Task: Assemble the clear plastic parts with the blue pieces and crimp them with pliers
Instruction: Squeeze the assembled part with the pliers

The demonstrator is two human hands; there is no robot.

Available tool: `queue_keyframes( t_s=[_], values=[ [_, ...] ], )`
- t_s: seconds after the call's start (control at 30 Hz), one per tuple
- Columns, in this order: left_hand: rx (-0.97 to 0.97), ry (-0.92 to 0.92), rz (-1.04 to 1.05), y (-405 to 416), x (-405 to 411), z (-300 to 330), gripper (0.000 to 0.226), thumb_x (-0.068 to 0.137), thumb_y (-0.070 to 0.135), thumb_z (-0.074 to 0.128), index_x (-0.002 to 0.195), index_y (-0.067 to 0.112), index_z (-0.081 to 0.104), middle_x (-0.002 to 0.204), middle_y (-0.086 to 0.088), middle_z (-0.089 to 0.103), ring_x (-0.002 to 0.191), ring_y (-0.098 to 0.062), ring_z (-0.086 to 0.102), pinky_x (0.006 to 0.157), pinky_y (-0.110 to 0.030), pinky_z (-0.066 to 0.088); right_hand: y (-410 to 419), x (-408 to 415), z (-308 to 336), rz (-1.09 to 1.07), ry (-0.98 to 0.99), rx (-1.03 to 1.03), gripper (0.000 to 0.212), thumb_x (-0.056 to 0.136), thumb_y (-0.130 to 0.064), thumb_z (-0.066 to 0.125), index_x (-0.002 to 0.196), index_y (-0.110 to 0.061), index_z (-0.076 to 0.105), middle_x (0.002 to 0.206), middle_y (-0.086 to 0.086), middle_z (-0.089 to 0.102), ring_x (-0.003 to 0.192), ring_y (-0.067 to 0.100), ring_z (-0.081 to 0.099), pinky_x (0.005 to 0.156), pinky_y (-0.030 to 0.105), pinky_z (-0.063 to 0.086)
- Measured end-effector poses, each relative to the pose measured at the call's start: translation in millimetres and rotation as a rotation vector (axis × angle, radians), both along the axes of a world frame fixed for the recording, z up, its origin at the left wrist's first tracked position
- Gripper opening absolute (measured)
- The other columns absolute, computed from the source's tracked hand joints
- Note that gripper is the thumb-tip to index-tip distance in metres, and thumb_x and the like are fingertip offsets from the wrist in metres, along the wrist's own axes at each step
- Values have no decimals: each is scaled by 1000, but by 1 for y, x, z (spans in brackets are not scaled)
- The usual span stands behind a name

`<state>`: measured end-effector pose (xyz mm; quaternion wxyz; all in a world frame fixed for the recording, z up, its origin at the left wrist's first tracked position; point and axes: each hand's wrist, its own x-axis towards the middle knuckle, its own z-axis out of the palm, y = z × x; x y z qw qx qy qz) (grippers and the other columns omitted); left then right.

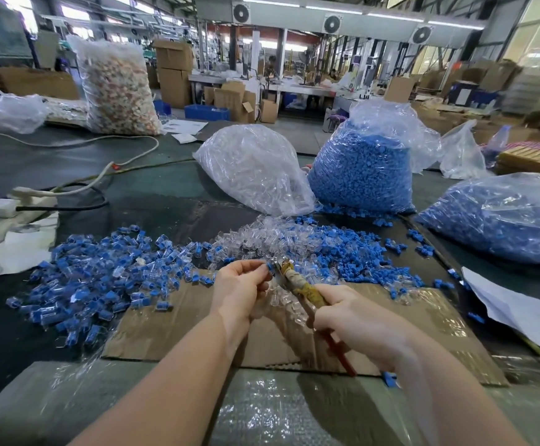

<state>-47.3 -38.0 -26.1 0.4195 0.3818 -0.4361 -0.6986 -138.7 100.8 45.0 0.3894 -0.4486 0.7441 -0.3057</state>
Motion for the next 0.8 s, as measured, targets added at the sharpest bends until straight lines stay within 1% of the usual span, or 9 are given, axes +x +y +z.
queue_keyframes(
  t_s=[0.13,0.23,0.33,0.4,0.47,0.57,0.63,0.7,0.8],
  values=[
    [2,-28,-1,0,-1,3,10,87,0,59,82,7,63,46,3,58,38,-4,50,37,-17,42,2,0,3,12,0,-25,15,82,2,45,77,-12,45,81,8,44,71,19,42,68,34,32],
    [-21,-74,-6,2,1,5,7,88,2,60,86,8,64,54,0,59,43,-6,51,43,-21,43,4,-1,5,14,-39,-28,15,82,4,44,82,-11,45,82,10,41,71,20,37,61,32,30],
    [-70,-111,12,4,2,7,8,87,3,60,85,9,64,63,-3,60,49,-8,52,47,-22,44,6,-1,6,18,-78,-23,15,83,5,43,81,-10,44,77,8,43,66,19,37,57,27,29],
    [-116,-155,15,6,1,8,7,87,4,61,85,11,65,66,-3,61,52,-8,53,48,-21,45,6,-1,6,16,-85,-16,16,84,5,44,79,-10,46,79,9,44,66,20,39,59,30,31],
    [-126,-175,11,7,0,8,8,87,5,61,85,12,65,67,-3,61,53,-8,54,47,-19,45,6,-1,6,11,-73,-8,16,83,4,44,79,-12,48,83,11,45,72,22,41,65,35,32],
    [-55,-131,8,6,-1,7,10,87,2,60,84,11,64,68,-4,60,55,-9,54,49,-22,45,7,1,8,30,-26,-3,13,83,1,45,80,-11,46,85,11,44,74,20,41,68,34,33],
    [-16,-101,4,6,-2,6,9,87,1,60,85,9,65,68,-5,61,55,-10,55,51,-26,48,7,2,9,49,47,-1,13,84,-1,46,76,-12,44,81,6,45,71,18,41,64,31,34],
    [-6,-84,2,7,-2,5,9,86,1,60,86,8,65,68,-5,62,54,-10,57,53,-28,50,7,2,10,63,115,-3,19,86,-3,46,71,-14,42,77,0,44,61,13,39,55,24,33],
    [-25,-71,14,9,-3,5,10,86,1,61,83,10,65,66,-3,63,52,-7,57,52,-25,49,6,4,7,74,173,-16,26,89,-3,44,67,-17,41,69,-1,42,50,8,34,43,15,29]
  ],
)
